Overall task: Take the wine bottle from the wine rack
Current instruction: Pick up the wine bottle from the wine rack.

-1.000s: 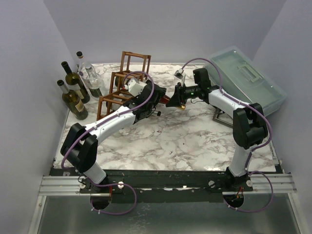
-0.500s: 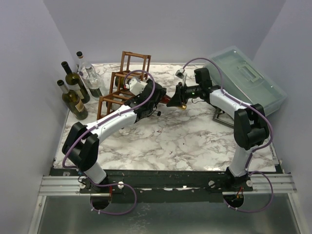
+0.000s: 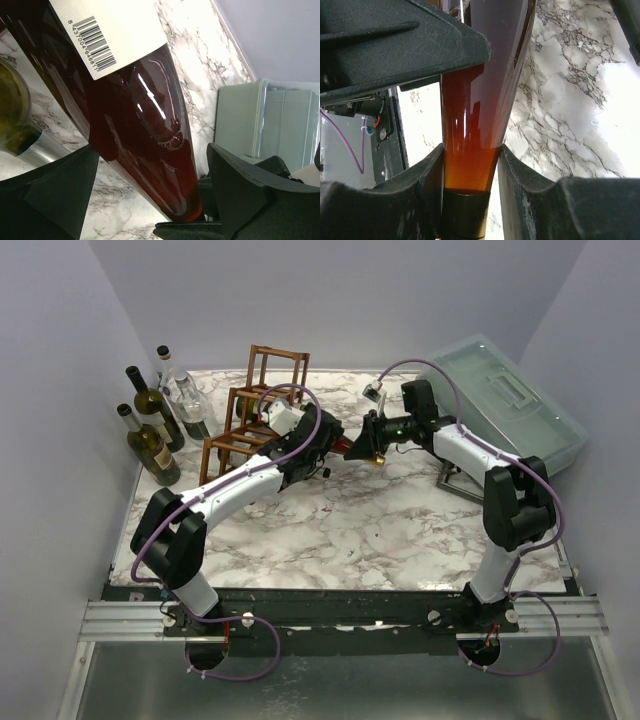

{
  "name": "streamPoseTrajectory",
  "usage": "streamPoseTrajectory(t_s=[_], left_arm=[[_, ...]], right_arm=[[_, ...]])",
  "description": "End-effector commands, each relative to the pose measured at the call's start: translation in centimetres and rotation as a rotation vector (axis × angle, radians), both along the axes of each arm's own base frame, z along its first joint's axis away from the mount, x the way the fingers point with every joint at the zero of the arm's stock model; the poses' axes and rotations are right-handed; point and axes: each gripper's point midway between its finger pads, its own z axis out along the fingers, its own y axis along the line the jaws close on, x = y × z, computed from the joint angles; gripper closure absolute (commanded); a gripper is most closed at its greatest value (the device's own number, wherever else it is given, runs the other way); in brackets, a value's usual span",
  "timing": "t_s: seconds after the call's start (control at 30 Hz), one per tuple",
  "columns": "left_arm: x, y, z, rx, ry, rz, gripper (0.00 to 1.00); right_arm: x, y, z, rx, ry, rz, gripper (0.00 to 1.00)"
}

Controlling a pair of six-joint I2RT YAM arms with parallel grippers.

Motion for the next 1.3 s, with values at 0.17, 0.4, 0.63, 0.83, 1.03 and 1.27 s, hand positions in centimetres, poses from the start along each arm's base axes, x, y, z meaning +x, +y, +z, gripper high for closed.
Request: streamPoseTrajectory(t_s=[0.17,0.4,0.63,0.83,1.03,1.27], left_arm=[[-0.2,-1.6,1.7,-0.041,-0.022,-0.035,0.11],[-0.6,-2.1,2.2,-0.048,-0.029,-0.051,0.11],[-0.8,-2.7,2.6,-0.054,-0.036,-0.060,0.11],[-1.2,-3.2,2.9,-0.061,-0.039,-0.072,0.11],[-1.5,-3.7,3.3,-0.070,-0.045,-0.083,0.11],[-2.0,-4.5,3.2,-0.088,-0.035,-0.093,0.11]], right_arm=[[-1.8,0.0,11.7,0.200,-0.411,0.166,1.00],[-2.7,-0.5,11.8,0.192,-0.395,0.164,1.00],[-3.5,-0.9,11.9,0.193,-0.393,0.163,1.00],[-4.1,-1.3,12.1,0.192,-0.393,0.158,1.00],[-4.8,-1.6,12.0,0.189,-0.387,0.157,1.00],[-5.6,-2.0,12.1,0.184,-0.382,0.154,1.00]])
